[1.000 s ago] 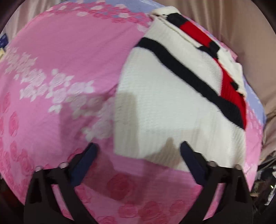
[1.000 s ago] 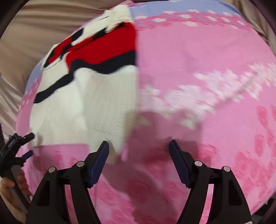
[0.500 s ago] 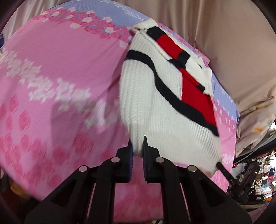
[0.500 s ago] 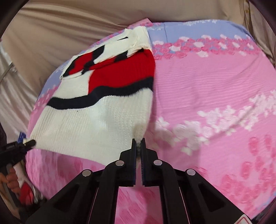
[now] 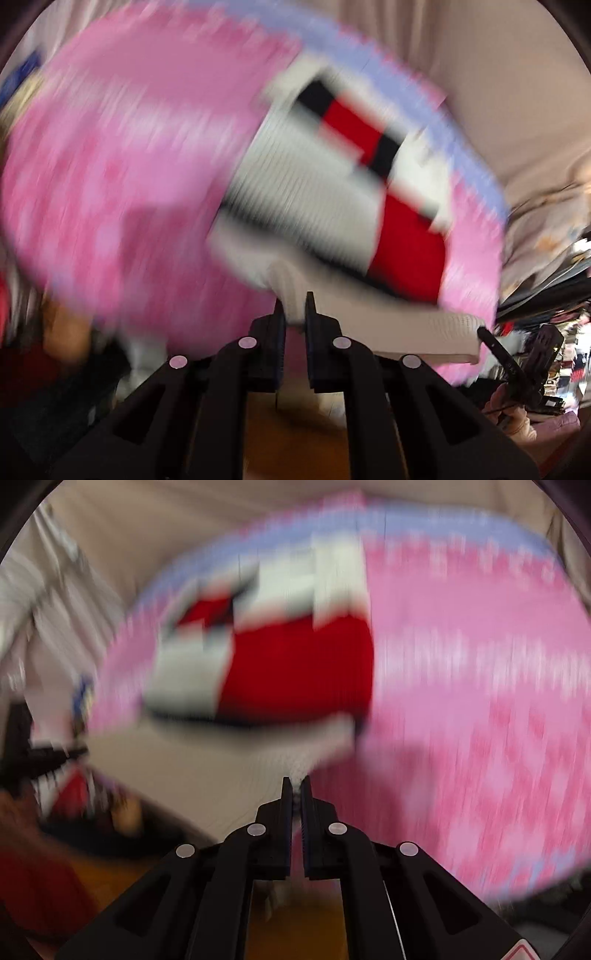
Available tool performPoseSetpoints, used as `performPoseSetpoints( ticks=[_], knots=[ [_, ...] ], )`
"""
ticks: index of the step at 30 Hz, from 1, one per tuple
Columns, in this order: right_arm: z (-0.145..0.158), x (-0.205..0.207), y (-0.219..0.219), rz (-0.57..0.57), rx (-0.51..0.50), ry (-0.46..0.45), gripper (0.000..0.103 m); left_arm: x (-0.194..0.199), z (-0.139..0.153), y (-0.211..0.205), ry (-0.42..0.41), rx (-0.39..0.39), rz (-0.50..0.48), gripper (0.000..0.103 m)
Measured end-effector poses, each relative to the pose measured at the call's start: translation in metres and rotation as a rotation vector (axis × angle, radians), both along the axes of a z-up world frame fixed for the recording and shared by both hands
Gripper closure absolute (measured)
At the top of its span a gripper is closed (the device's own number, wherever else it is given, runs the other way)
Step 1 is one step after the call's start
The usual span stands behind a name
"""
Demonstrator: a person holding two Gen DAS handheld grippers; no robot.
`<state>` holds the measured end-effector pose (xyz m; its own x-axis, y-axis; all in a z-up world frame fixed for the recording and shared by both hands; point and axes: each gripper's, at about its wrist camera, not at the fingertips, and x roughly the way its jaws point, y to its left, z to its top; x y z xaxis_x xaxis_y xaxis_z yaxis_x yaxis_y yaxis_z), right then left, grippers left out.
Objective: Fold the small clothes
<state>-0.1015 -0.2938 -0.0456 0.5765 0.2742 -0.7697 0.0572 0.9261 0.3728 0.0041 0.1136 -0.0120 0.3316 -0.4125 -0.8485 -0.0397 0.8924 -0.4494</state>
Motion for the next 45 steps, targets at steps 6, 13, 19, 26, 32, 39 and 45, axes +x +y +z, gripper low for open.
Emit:
performPoseSetpoints(
  ticks=[6, 13, 19, 26, 32, 39, 45],
  knots=[
    [0.029, 0.149, -0.039, -0.314, -0.032, -0.287, 0.086, 0.188, 0.02, -0.032, -0.301, 0.021, 0.048, 0.084],
    [0.009, 0.179, -0.048, -0.409, -0.015, -0.203, 0.069, 0.238, -0.022, -0.023, -0.314, 0.018, 0.05, 0.042],
    [-0.037, 0.213, -0.005, -0.258, -0.167, -0.034, 0.05, 0.247, -0.073, -0.031, -0.122, 0.055, 0.028, 0.033],
    [-0.074, 0.253, 0.021, -0.171, -0.251, 0.076, 0.094, 0.244, -0.079, -0.03, -0.131, 0.044, 0.05, 0.096],
    [0.007, 0.192, 0.019, -0.141, -0.131, -0.219, 0.096, 0.218, -0.01, -0.014, -0.283, -0.045, 0.071, 0.097],
    [0.009, 0.25, -0.036, -0.309, -0.187, -0.242, 0.096, 0.293, 0.011, -0.026, -0.404, 0.012, 0.099, 0.097],
    [-0.042, 0.267, -0.05, -0.382, -0.102, -0.106, 0.096, 0.318, -0.08, -0.021, -0.182, 0.09, 0.154, 0.103]
  ],
)
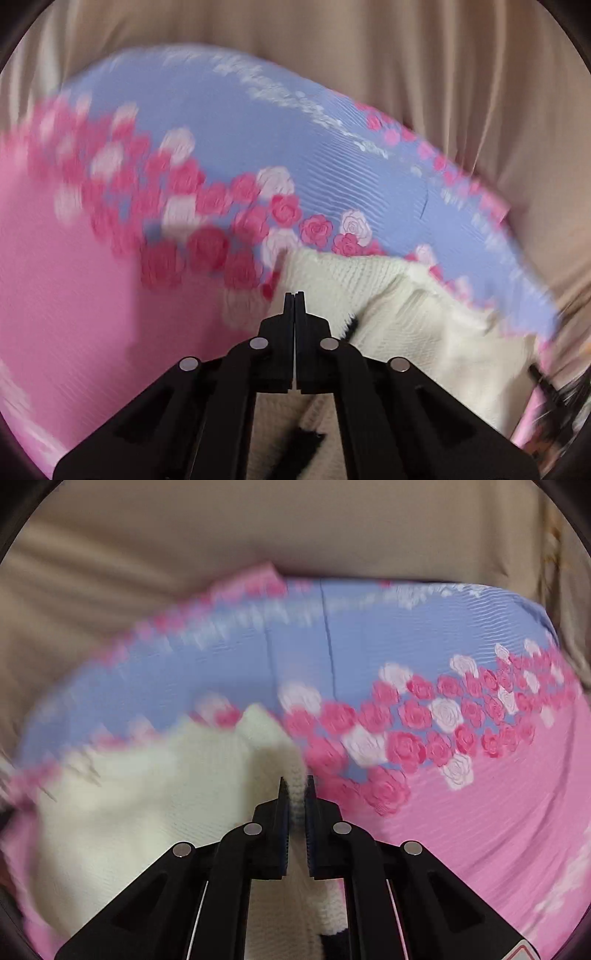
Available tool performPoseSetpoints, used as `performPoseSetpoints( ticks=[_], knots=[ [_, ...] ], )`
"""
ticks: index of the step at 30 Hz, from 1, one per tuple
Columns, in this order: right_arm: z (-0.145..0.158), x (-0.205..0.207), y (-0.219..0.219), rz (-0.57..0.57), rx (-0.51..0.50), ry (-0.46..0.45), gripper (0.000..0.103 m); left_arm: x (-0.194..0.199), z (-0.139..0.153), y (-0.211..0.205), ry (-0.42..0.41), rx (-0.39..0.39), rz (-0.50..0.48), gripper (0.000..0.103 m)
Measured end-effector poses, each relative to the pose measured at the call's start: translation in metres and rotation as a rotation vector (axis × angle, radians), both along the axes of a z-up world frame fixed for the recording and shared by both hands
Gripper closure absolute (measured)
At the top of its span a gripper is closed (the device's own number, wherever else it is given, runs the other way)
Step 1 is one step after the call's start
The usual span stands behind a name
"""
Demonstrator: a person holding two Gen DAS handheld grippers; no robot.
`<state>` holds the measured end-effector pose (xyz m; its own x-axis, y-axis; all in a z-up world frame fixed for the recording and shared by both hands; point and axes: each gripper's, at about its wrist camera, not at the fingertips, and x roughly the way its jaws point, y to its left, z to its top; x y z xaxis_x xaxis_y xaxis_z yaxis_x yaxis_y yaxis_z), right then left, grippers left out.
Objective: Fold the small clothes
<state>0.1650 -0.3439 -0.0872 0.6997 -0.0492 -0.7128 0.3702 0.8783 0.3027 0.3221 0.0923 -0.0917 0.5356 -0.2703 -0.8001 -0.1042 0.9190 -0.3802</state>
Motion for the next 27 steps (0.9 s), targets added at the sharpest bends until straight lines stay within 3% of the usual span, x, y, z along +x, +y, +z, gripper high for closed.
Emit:
performPoseSetpoints(
  ticks=[1, 2, 3, 5, 7, 8, 9, 11, 13, 14, 15, 16, 17, 20, 22, 24, 26, 27],
  knots=[
    [0.003, -0.001, 0.001, 0.005, -0.011, -0.023, 0.096, -0.002, -0.002, 0.002, -0.001, 0.012, 0.008, 0.103],
    [-0.003, 0.005, 0.003, 0.015, -0.047, 0.019, 0.095, -0.002, -0.004, 0.003, 0.006, 0.013, 0.005, 0.103],
    [-0.019, 0.018, 0.003, 0.037, -0.08, 0.13, 0.094, -0.002, -0.005, 0.003, 0.015, -0.003, 0.006, 0.103],
    [-0.03, 0.021, 0.001, 0.041, -0.063, 0.187, 0.092, -0.005, 0.002, 0.002, 0.02, -0.078, 0.008, 0.103],
    [-0.027, 0.011, -0.001, 0.031, -0.016, 0.13, 0.088, -0.011, 0.013, -0.008, -0.008, -0.108, -0.033, 0.081],
    [-0.027, 0.01, -0.001, 0.027, 0.005, 0.123, 0.086, -0.01, 0.015, -0.015, -0.006, -0.082, -0.054, 0.048],
    [-0.029, 0.008, 0.001, 0.027, 0.022, 0.129, 0.081, -0.006, 0.015, -0.024, 0.005, -0.039, -0.067, 0.031],
    [-0.034, 0.013, 0.001, 0.02, 0.018, 0.158, 0.072, 0.004, 0.006, -0.044, 0.044, 0.031, -0.116, 0.033],
    [-0.037, 0.017, 0.005, 0.02, 0.01, 0.171, 0.063, 0.012, -0.003, -0.057, 0.064, 0.039, -0.157, 0.037],
    [-0.036, 0.021, 0.007, 0.024, -0.001, 0.181, 0.064, 0.013, -0.006, -0.064, 0.073, 0.052, -0.181, 0.055],
    [-0.035, 0.021, 0.01, 0.031, -0.014, 0.188, 0.078, 0.014, -0.007, -0.072, 0.075, 0.073, -0.226, 0.094],
    [-0.027, 0.021, 0.016, 0.054, -0.031, 0.177, 0.089, 0.012, -0.005, -0.073, 0.075, 0.076, -0.252, 0.098],
    [-0.018, 0.018, 0.02, 0.072, -0.031, 0.144, 0.094, 0.008, 0.002, -0.07, 0.05, 0.05, -0.252, 0.1],
    [0.032, -0.006, 0.031, 0.13, -0.024, -0.083, 0.095, -0.007, 0.041, -0.043, -0.09, 0.018, -0.177, 0.1],
    [0.045, -0.01, 0.028, 0.123, -0.012, -0.161, 0.095, -0.004, 0.051, -0.022, -0.111, -0.015, -0.101, 0.1],
    [0.024, 0.012, 0.017, 0.075, -0.03, -0.069, 0.095, 0.014, 0.038, -0.013, -0.074, 0.015, -0.063, 0.1],
    [-0.028, 0.04, 0.002, 0.04, -0.008, 0.159, 0.095, 0.031, 0.01, -0.016, 0.009, 0.043, -0.076, 0.1],
    [-0.037, 0.042, -0.001, 0.032, -0.003, 0.206, 0.095, 0.034, -0.001, -0.017, 0.042, 0.054, -0.086, 0.1]
  ],
)
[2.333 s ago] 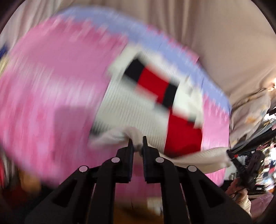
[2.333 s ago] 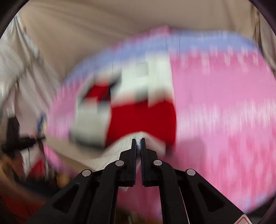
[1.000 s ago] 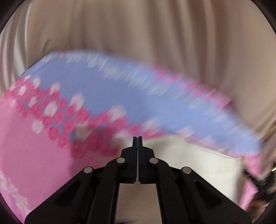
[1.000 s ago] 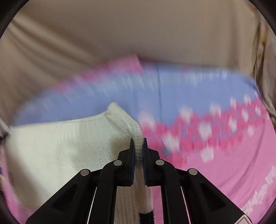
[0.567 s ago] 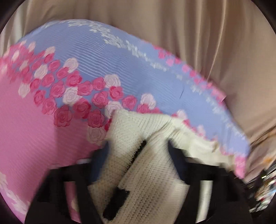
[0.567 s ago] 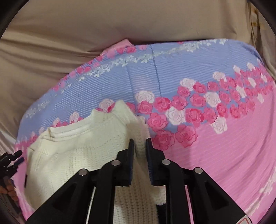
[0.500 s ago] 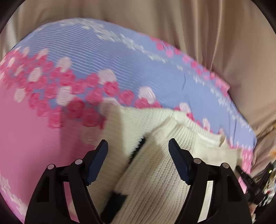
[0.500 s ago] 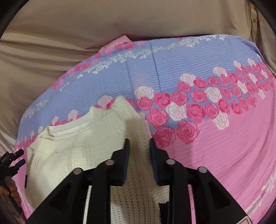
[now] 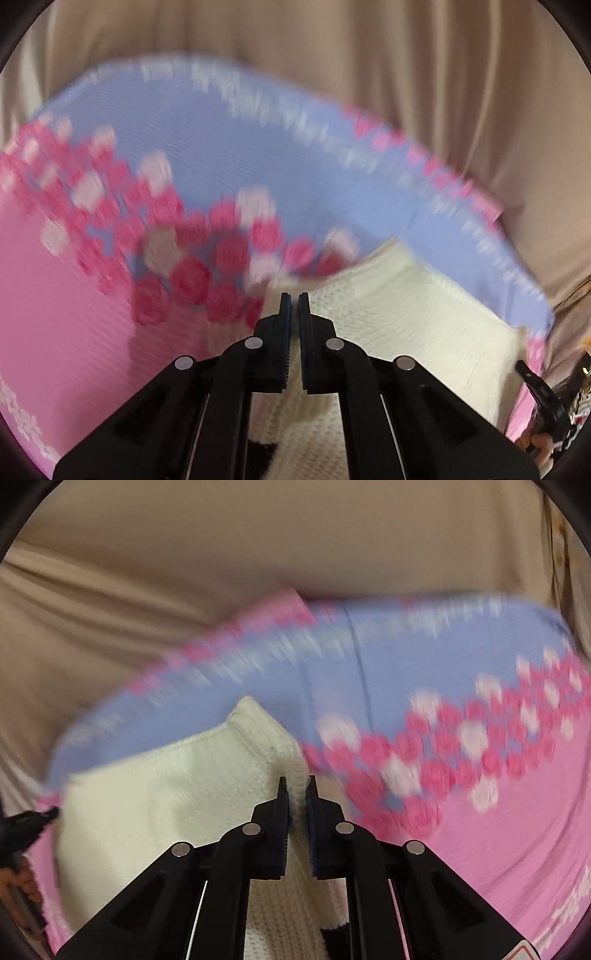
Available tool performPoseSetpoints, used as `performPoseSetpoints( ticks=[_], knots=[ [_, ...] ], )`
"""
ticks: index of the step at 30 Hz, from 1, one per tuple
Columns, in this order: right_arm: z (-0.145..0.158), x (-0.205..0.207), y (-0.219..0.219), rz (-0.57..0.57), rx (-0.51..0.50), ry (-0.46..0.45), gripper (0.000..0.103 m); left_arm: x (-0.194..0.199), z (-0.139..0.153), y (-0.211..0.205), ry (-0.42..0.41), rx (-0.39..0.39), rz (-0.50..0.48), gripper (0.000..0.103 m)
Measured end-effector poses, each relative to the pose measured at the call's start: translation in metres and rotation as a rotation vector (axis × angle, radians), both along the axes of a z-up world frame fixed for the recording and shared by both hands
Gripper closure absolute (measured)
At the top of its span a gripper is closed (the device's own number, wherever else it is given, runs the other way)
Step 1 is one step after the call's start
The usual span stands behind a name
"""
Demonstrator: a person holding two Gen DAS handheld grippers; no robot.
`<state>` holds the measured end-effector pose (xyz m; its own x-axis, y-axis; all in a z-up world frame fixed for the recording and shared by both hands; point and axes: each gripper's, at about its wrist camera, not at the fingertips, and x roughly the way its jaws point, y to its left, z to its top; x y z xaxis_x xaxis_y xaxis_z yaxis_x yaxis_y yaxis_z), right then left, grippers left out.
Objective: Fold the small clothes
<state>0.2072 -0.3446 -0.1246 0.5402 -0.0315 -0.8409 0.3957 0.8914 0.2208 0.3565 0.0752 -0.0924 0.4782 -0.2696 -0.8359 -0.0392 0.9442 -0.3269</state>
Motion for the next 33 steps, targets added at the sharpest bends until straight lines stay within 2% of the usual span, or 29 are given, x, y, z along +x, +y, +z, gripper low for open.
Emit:
performPoseSetpoints(
  ticks=[1, 3, 4, 5, 6, 7, 8, 9, 11, 12, 14, 15, 16, 17, 18, 19, 21, 22, 23, 24, 27, 30, 33],
  knots=[
    [-0.001, -0.005, -0.001, -0.018, 0.01, -0.003, 0.093, -0.002, -0.009, -0.004, 0.018, 0.017, -0.017, 0.099],
    [0.019, -0.034, 0.004, -0.061, -0.011, -0.088, 0.088, -0.013, -0.002, -0.003, -0.023, 0.026, -0.017, 0.096],
    [0.027, -0.047, 0.007, -0.072, -0.027, -0.105, 0.078, -0.024, 0.005, 0.002, -0.038, 0.01, -0.004, 0.096],
    [0.032, -0.064, 0.01, -0.084, -0.04, -0.122, 0.062, -0.037, 0.011, 0.009, -0.043, -0.019, 0.017, 0.088],
    [0.034, -0.083, 0.012, -0.093, -0.047, -0.134, 0.054, -0.045, 0.014, 0.015, -0.042, -0.038, 0.032, 0.066],
    [0.031, -0.107, 0.014, -0.097, -0.047, -0.132, 0.047, -0.065, 0.017, 0.024, -0.038, -0.058, 0.065, 0.052],
    [0.024, -0.126, 0.016, -0.098, -0.042, -0.105, 0.046, -0.081, 0.017, 0.032, -0.04, -0.069, 0.096, 0.036],
    [0.013, -0.145, 0.016, -0.101, -0.022, -0.064, 0.045, -0.097, 0.016, 0.037, -0.045, -0.082, 0.115, 0.032],
    [-0.007, -0.17, 0.013, -0.123, 0.047, -0.013, 0.045, -0.133, -0.004, 0.046, 0.01, -0.09, 0.15, 0.023],
    [-0.016, -0.18, 0.011, -0.141, 0.094, 0.001, 0.044, -0.14, -0.011, 0.048, 0.037, -0.092, 0.172, 0.022],
    [-0.031, -0.193, 0.007, -0.176, 0.223, -0.001, 0.044, -0.155, -0.037, 0.053, 0.132, -0.156, 0.24, 0.022],
    [-0.036, -0.192, 0.007, -0.184, 0.276, -0.018, 0.044, -0.157, -0.043, 0.055, 0.15, -0.184, 0.266, 0.02],
    [-0.039, -0.187, 0.008, -0.179, 0.333, -0.043, 0.044, -0.159, -0.04, 0.051, 0.092, -0.183, 0.296, 0.02],
    [-0.04, -0.181, 0.01, -0.169, 0.375, -0.06, 0.043, -0.156, -0.037, 0.047, 0.072, -0.182, 0.293, 0.02],
    [-0.043, -0.174, 0.015, -0.167, 0.398, -0.059, 0.043, -0.151, -0.037, 0.043, 0.073, -0.196, 0.28, 0.022],
    [-0.045, -0.163, 0.017, -0.171, 0.405, -0.045, 0.046, -0.142, -0.041, 0.038, 0.09, -0.229, 0.258, 0.029],
    [-0.038, -0.155, 0.018, -0.166, 0.405, -0.048, 0.082, -0.131, -0.038, 0.03, 0.125, -0.224, 0.226, 0.072],
    [-0.032, -0.155, 0.019, -0.167, 0.398, -0.053, 0.089, -0.13, -0.034, 0.032, 0.131, -0.241, 0.205, 0.074],
    [-0.022, -0.161, 0.021, -0.168, 0.377, -0.072, 0.091, -0.132, -0.027, 0.035, 0.125, -0.261, 0.198, 0.077],
    [-0.013, -0.165, 0.022, -0.16, 0.347, -0.085, 0.092, -0.14, -0.017, 0.039, 0.113, -0.282, 0.18, 0.078],
    [0.012, -0.195, 0.021, -0.094, 0.248, -0.08, 0.093, -0.17, 0.001, 0.045, 0.125, -0.272, 0.127, 0.08],
    [0.013, -0.231, 0.019, -0.046, 0.202, -0.026, 0.093, -0.222, -0.002, 0.058, 0.196, -0.238, 0.097, 0.08],
    [-0.006, -0.282, 0.024, -0.009, 0.177, 0.08, 0.093, -0.281, -0.026, 0.067, 0.31, -0.206, 0.094, 0.08]
  ],
)
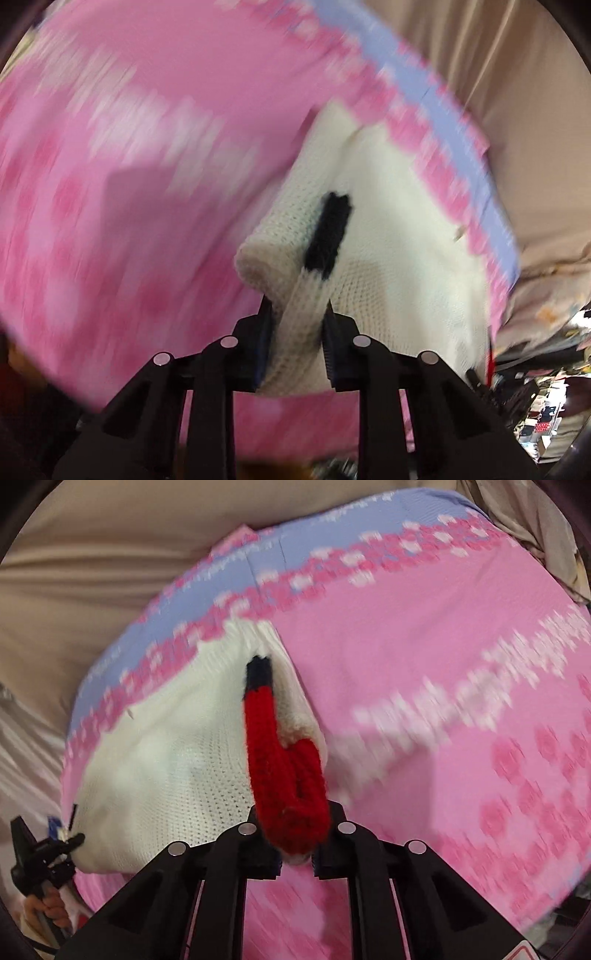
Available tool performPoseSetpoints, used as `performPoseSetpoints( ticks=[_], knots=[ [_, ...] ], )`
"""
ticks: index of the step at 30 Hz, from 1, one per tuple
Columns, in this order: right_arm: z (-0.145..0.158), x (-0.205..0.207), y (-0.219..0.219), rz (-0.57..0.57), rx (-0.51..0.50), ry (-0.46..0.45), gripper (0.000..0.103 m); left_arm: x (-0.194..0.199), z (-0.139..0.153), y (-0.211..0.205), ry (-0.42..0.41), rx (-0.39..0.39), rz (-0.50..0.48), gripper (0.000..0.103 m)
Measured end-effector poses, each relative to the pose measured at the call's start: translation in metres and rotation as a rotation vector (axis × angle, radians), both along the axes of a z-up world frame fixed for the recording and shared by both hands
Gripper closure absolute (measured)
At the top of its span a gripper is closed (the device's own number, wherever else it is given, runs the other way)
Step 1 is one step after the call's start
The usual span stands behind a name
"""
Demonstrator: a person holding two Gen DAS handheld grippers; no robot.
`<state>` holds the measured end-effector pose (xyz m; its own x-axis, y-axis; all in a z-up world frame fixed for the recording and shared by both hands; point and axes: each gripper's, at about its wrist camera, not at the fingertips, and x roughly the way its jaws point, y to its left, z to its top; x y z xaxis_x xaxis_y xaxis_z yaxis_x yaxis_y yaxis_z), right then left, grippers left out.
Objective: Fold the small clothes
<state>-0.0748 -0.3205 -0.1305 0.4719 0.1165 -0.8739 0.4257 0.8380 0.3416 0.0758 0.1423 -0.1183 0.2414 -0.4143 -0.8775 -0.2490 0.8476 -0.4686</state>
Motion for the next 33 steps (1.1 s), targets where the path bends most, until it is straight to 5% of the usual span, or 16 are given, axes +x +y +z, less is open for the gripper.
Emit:
performPoseSetpoints(
  ticks=[4, 7, 9, 11, 15, 16, 18, 19, 20, 21, 25, 28, 29, 33],
  knots=[
    [-0.036, -0.044, 0.008, 0.029, 0.007, 0.14, 0.087, -0.048, -0.027, 0.012, 0.1, 0.016, 0.066, 0.073],
    [-0.007, -0.047, 0.0, -0.056, -0.046, 0.031, 0.079, -0.034, 0.005, 0.019, 0.024, 0.078, 0.129, 0.071],
    [0.018, -0.034, -0.005, -0.079, -0.108, -0.061, 0.074, -0.007, 0.037, 0.014, -0.101, 0.142, 0.101, 0.043],
    [0.037, -0.005, -0.007, -0.051, -0.152, -0.124, 0.063, 0.023, 0.053, 0.002, -0.182, 0.169, 0.052, 0.027],
    [0.033, 0.058, -0.004, 0.002, -0.212, -0.14, 0.048, 0.081, 0.035, -0.036, -0.192, 0.195, -0.062, 0.024],
    [0.022, 0.078, -0.004, 0.011, -0.224, -0.119, 0.047, 0.096, 0.019, -0.048, -0.158, 0.202, -0.092, 0.025],
    [0.003, 0.097, -0.003, 0.021, -0.224, -0.065, 0.051, 0.111, -0.006, -0.06, -0.091, 0.186, -0.116, 0.054],
    [-0.003, 0.108, 0.001, 0.06, -0.189, -0.031, 0.089, 0.11, -0.008, -0.059, -0.085, 0.205, -0.119, 0.064],
    [0.0, 0.11, 0.008, 0.082, -0.177, -0.031, 0.096, 0.107, -0.005, -0.058, -0.101, 0.22, -0.124, 0.083],
    [0.019, 0.105, 0.014, 0.093, -0.213, -0.103, 0.096, 0.103, 0.002, -0.054, -0.134, 0.18, -0.138, 0.089],
    [0.039, 0.087, 0.011, 0.06, -0.247, -0.205, 0.097, 0.098, 0.017, -0.037, -0.191, 0.198, -0.096, 0.092],
    [-0.027, 0.107, -0.007, 0.085, -0.237, 0.024, 0.096, 0.104, -0.015, -0.04, -0.132, 0.186, -0.087, 0.091],
    [-0.029, 0.104, -0.01, 0.079, -0.223, 0.013, 0.096, 0.102, -0.012, -0.045, -0.159, 0.216, -0.088, 0.091],
    [0.038, 0.061, 0.004, 0.045, -0.272, -0.142, 0.091, 0.076, 0.024, -0.049, -0.194, 0.219, -0.076, 0.088]
  ],
)
